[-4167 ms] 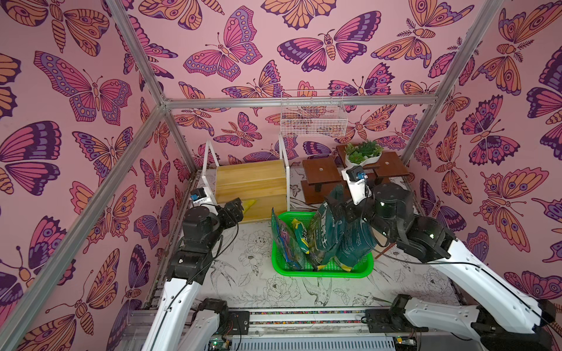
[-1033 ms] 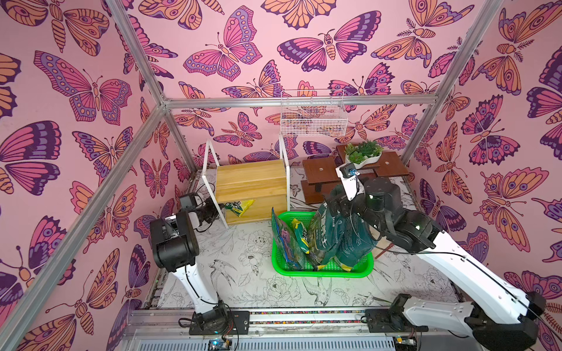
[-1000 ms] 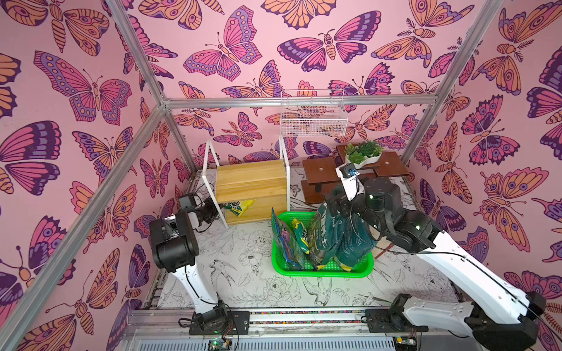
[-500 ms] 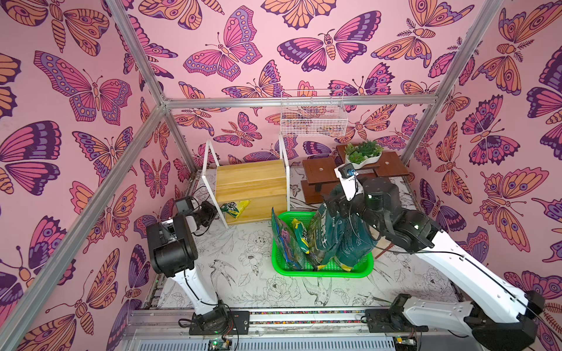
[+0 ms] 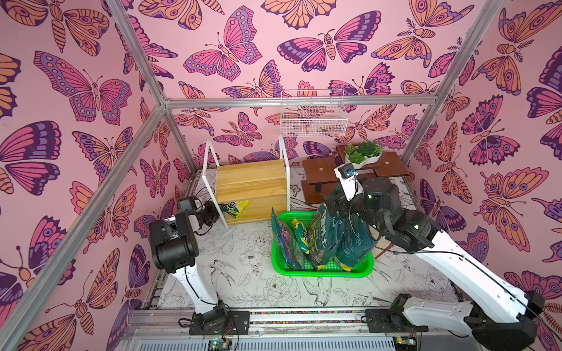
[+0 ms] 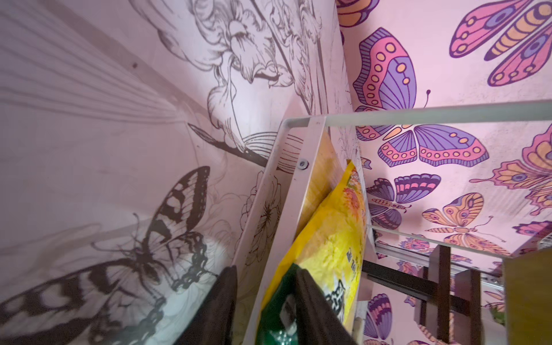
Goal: Take down the fertilizer bag from the shelf
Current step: Pick up the fertilizer bag from the shelf.
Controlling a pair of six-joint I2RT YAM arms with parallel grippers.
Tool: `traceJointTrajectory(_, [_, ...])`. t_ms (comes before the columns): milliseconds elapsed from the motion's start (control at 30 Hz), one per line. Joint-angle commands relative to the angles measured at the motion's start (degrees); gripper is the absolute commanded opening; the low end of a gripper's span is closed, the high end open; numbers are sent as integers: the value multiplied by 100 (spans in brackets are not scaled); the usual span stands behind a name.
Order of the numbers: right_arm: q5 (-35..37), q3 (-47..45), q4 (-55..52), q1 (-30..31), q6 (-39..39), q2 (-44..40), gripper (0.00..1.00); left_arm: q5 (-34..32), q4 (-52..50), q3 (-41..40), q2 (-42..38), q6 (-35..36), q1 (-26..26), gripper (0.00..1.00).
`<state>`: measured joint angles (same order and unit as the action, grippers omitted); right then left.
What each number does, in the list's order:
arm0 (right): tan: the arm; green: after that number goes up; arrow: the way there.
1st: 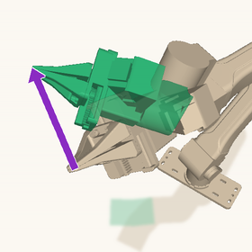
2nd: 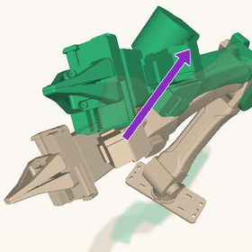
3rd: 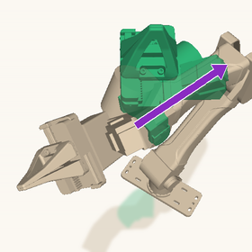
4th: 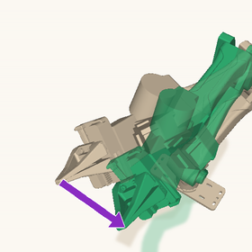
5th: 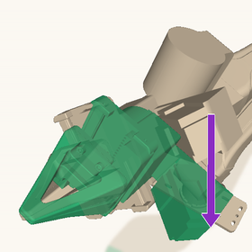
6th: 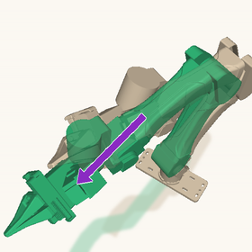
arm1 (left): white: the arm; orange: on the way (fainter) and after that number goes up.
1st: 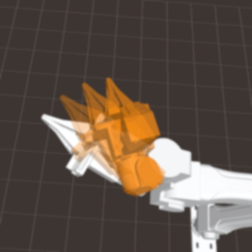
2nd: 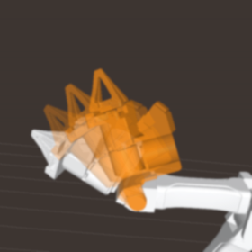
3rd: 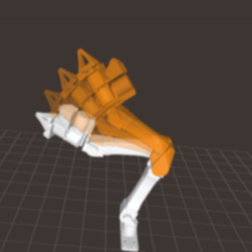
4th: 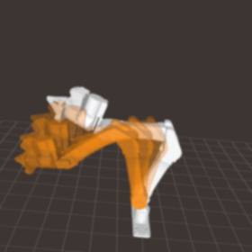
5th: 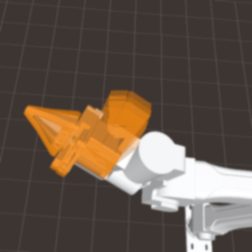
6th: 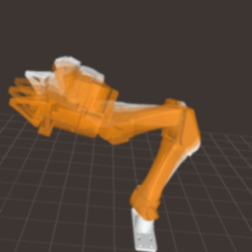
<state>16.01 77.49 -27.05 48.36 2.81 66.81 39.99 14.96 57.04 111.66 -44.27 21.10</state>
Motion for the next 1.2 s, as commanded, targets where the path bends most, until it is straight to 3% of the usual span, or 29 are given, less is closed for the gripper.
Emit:
traceJointTrajectory(0, [25, 37, -7, -33, -103, -53, 99, 228, 79, 106, 176, -50, -114, 28])
traceJointTrajectory(233, [66, -38, -47, -37, -92, -113, 99, 87, 208, 4, 78, -132, -35, 0])
traceJointTrajectory(733, [44, -10, -44, -46, -105, -144, 99, -114, 504, -316, -981, -485, 568, 0])
traceJointTrajectory(967, [51, 42, -126, -45, -103, -178, 99, -239, 374, -370, -2040, -528, 606, 0])
traceJointTrajectory(1167, [-23, 71, -134, -46, -147, -169, 99, -592, -264, -255, -2861, -124, 614, 0])
